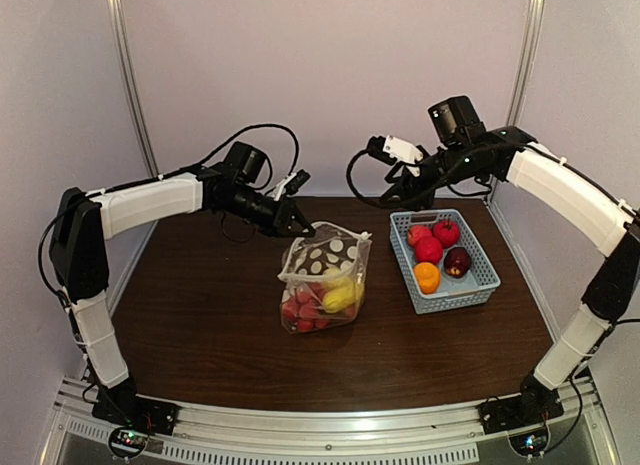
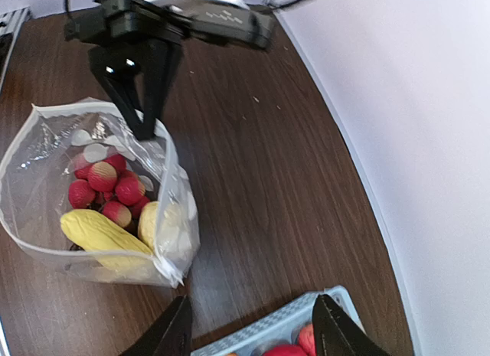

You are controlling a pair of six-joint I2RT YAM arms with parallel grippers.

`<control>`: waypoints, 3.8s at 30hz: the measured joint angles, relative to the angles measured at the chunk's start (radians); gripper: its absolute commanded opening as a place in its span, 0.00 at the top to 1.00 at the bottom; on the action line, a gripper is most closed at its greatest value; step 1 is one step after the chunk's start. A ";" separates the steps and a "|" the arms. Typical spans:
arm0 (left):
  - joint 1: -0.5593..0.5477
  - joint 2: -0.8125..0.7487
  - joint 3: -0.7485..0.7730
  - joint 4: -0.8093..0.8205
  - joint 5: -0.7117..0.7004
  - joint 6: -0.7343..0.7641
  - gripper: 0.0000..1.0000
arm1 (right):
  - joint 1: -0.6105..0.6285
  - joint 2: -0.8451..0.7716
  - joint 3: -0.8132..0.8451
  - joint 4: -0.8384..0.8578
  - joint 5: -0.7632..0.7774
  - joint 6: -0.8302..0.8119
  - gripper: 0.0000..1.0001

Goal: Open the zip-top bag and remove the fake food

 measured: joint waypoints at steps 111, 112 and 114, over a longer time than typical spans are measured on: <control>-0.044 0.081 0.104 -0.084 0.026 0.190 1.00 | 0.411 0.265 0.335 -0.317 -0.092 -0.190 0.65; -0.043 0.080 0.094 -0.068 0.022 0.190 1.00 | 0.406 0.255 0.337 -0.314 -0.111 -0.187 0.65; -0.042 0.080 0.062 -0.034 0.020 0.186 1.00 | 0.388 0.232 0.337 -0.320 -0.143 -0.182 0.65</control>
